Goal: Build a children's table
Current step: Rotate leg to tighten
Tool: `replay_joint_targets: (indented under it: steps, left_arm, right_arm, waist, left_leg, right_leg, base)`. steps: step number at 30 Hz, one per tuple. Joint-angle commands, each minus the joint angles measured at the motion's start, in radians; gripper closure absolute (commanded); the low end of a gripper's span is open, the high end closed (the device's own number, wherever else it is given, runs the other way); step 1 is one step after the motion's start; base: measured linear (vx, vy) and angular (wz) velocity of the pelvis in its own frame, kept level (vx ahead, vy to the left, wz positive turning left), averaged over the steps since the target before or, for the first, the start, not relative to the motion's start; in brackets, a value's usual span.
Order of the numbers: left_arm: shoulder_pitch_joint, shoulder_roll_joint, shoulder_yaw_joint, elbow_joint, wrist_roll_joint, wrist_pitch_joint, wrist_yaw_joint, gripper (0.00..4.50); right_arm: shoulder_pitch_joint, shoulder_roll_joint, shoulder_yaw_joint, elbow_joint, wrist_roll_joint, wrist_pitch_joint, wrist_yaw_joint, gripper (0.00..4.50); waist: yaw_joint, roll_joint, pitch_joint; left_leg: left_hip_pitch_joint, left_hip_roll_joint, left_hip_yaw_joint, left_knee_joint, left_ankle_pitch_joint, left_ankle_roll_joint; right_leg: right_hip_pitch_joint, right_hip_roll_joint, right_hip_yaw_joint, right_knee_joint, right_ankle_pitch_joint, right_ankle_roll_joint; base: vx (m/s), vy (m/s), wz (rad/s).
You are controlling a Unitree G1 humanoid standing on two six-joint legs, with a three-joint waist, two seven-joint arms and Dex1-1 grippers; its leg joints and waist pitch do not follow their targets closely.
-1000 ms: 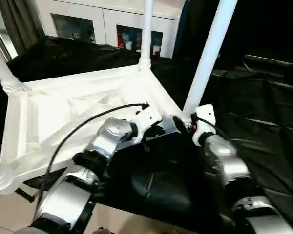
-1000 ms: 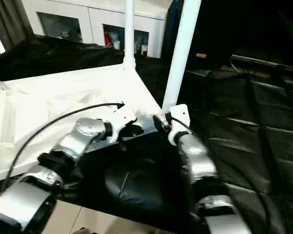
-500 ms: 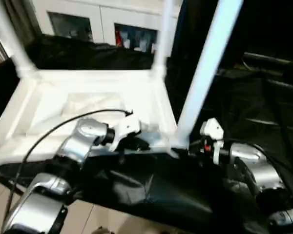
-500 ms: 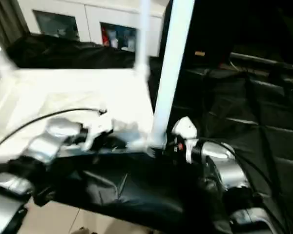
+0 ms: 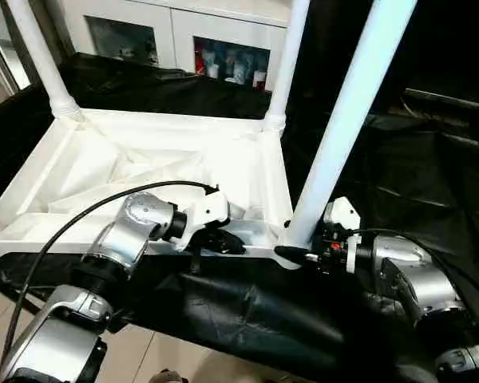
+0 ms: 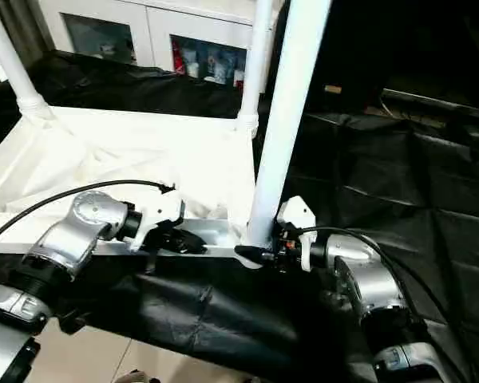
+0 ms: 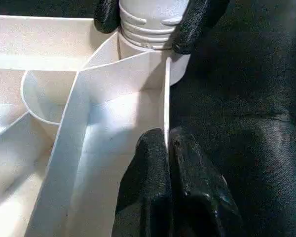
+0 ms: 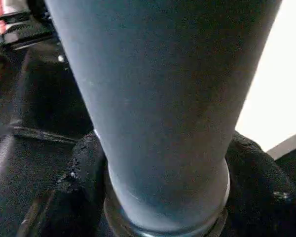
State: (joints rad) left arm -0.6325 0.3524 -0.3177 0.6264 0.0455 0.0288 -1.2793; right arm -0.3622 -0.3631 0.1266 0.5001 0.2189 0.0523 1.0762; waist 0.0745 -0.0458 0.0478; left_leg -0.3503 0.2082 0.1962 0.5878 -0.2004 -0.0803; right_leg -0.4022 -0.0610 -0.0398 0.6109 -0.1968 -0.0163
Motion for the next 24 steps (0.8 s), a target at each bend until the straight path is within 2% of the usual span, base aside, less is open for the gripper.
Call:
replay_joint_targets:
  steps: [1,4,6,7,9,10,11,12,13,14,15,16,17,20,22,24]
  left_arm:
    - [-0.008,-0.033,-0.005,0.057,0.044,0.008,0.115,4.5]
    - [-0.053,-0.097,0.011,0.133,0.074,0.021,0.276,4.5]
    - [-0.08,-0.144,0.019,0.174,0.083,0.038,0.366,4.5]
    - [-0.097,-0.173,0.022,0.2,0.087,0.048,0.418,4.5]
    - [-0.107,-0.191,0.024,0.215,0.089,0.054,0.447,4.5]
    - [-0.128,-0.232,0.024,0.247,0.092,0.059,0.503,4.5]
    - [-0.143,-0.267,0.022,0.268,0.092,0.061,0.531,4.5]
    - [-0.15,-0.283,0.022,0.279,0.092,0.059,0.54,4.5]
    - [-0.154,-0.297,0.017,0.282,0.093,0.056,0.529,4.5]
    - [-0.157,-0.302,0.016,0.287,0.095,0.051,0.53,4.5]
    - [-0.16,-0.306,0.015,0.288,0.096,0.045,0.524,4.5]
    - [-0.16,-0.306,0.013,0.285,0.094,0.036,0.51,4.5]
    - [-0.16,-0.306,0.013,0.285,0.094,0.036,0.509,4.5]
    - [-0.153,-0.285,0.014,0.28,0.09,0.017,0.474,4.5]
    - [-0.151,-0.272,0.014,0.286,0.089,-0.003,0.452,4.5]
    - [-0.136,-0.24,0.009,0.272,0.079,-0.021,0.382,4.5]
  right_arm:
    - [-0.004,0.032,-0.004,0.032,-0.03,0.002,-0.092,1.73]
    - [-0.02,0.092,-0.034,0.117,-0.087,0.002,-0.322,1.74]
    - [-0.034,0.137,-0.064,0.16,-0.095,0.023,-0.469,1.75]
    - [-0.046,0.165,-0.085,0.186,-0.097,0.036,-0.553,1.75]
    - [-0.054,0.181,-0.098,0.201,-0.098,0.044,-0.601,1.75]
    - [-0.074,0.22,-0.116,0.234,-0.099,0.057,-0.693,1.75]
    - [-0.093,0.253,-0.122,0.258,-0.103,0.061,-0.757,1.75]
    - [-0.102,0.268,-0.124,0.269,-0.109,0.058,-0.784,1.75]
    - [-0.108,0.277,-0.098,0.27,-0.143,0.041,-0.791,1.75]
    - [-0.111,0.278,-0.084,0.273,-0.16,0.025,-0.792,1.75]
    - [-0.114,0.282,-0.073,0.273,-0.167,0.004,-0.78,1.19]
    - [-0.117,0.29,-0.078,0.267,-0.149,-0.006,-0.754,1.05]
    - [-0.117,0.29,-0.078,0.267,-0.149,-0.007,-0.753,1.05]
    - [-0.127,0.264,-0.058,0.267,-0.17,-0.052,-0.723,0.85]
    - [-0.131,0.245,-0.052,0.269,-0.18,-0.083,-0.695,0.7]
    - [-0.119,0.201,-0.05,0.235,-0.147,-0.105,-0.563,0.7]
  waist:
    - [-0.002,-0.001,-0.052]
    - [-0.007,-0.001,-0.048]
    - [-0.008,-0.002,-0.046]
    - [-0.01,0.005,-0.047]
    - [-0.014,0.004,-0.046]
    - [-0.012,0.006,-0.048]
    - [-0.016,0.009,-0.047]
    - [-0.016,0.007,-0.048]
    - [-0.014,0.005,-0.051]
    - [-0.015,0.004,-0.051]
    - [-0.016,0.01,-0.052]
    - [-0.014,0.015,-0.054]
    - [-0.014,0.009,-0.055]
    - [-0.012,0.013,-0.057]
    - [-0.013,0.012,-0.056]
    - [-0.012,0.011,-0.057]
  left_leg:
    - [0.006,0.029,-0.011,-0.069,-0.172,0.044]
    - [0.013,0.026,-0.014,-0.073,-0.224,0.008]
    - [0.015,0.025,-0.015,-0.074,-0.247,-0.001]
    - [0.016,0.026,-0.018,-0.076,-0.252,-0.011]
    - [0.013,0.024,-0.017,-0.076,-0.255,-0.014]
    - [0.014,0.024,-0.019,-0.077,-0.256,-0.013]
    - [0.015,0.023,-0.017,-0.077,-0.267,-0.015]
    - [0.017,0.023,-0.018,-0.077,-0.269,-0.018]
    - [0.01,0.022,-0.02,-0.077,-0.252,-0.014]
    - [0.008,0.022,-0.019,-0.077,-0.243,-0.01]
    - [0.006,0.022,-0.018,-0.076,-0.234,-0.005]
    - [0.006,0.022,-0.018,-0.074,-0.23,-0.001]
    - [0.003,0.021,-0.017,-0.073,-0.217,0.009]
    - [0.0,0.021,-0.016,-0.07,-0.183,0.026]
    - [0.0,0.02,-0.015,-0.071,-0.184,0.034]
    - [0.0,0.02,-0.015,-0.068,-0.193,0.049]
  right_leg:
    - [0.046,-0.075,0.042,-0.072,-0.158,-0.234]
    - [0.039,-0.076,0.042,-0.085,-0.287,-0.195]
    - [0.035,-0.077,0.042,-0.095,-0.36,-0.17]
    - [0.033,-0.077,0.042,-0.096,-0.371,-0.161]
    - [0.033,-0.075,0.042,-0.097,-0.369,-0.157]
    - [0.034,-0.075,0.041,-0.098,-0.366,-0.153]
    - [0.027,-0.074,0.043,-0.1,-0.364,-0.155]
    - [0.029,-0.074,0.042,-0.099,-0.363,-0.156]
    - [0.036,-0.076,0.041,-0.096,-0.336,-0.155]
    - [0.038,-0.075,0.042,-0.094,-0.315,-0.156]
    - [0.039,-0.073,0.042,-0.092,-0.269,-0.163]
    - [0.04,-0.074,0.042,-0.089,-0.249,-0.169]
    - [0.044,-0.074,0.042,-0.086,-0.221,-0.177]
    - [0.048,-0.074,0.041,-0.08,-0.169,-0.193]
    - [0.049,-0.074,0.04,-0.081,-0.172,-0.198]
    - [0.052,-0.075,0.041,-0.082,-0.185,-0.199]
  base:
    - [0.0,0.0,0.0]
    - [0.0,0.0,0.0]
    - [0.0,0.0,0.0]
    - [0.0,0.0,0.0]
    - [0.0,0.0,0.0]
    - [0.0,0.0,0.0]
    - [0.0,0.0,0.0]
    - [0.0,0.0,0.0]
    - [0.0,0.0,0.0]
    - [0.0,0.0,0.0]
    - [0.0,0.0,0.0]
    - [0.0,0.0,0.0]
    - [0.0,0.0,0.0]
    - [0.0,0.0,0.0]
    - [0.0,0.0,0.0]
    - [0.0,0.0,0.0]
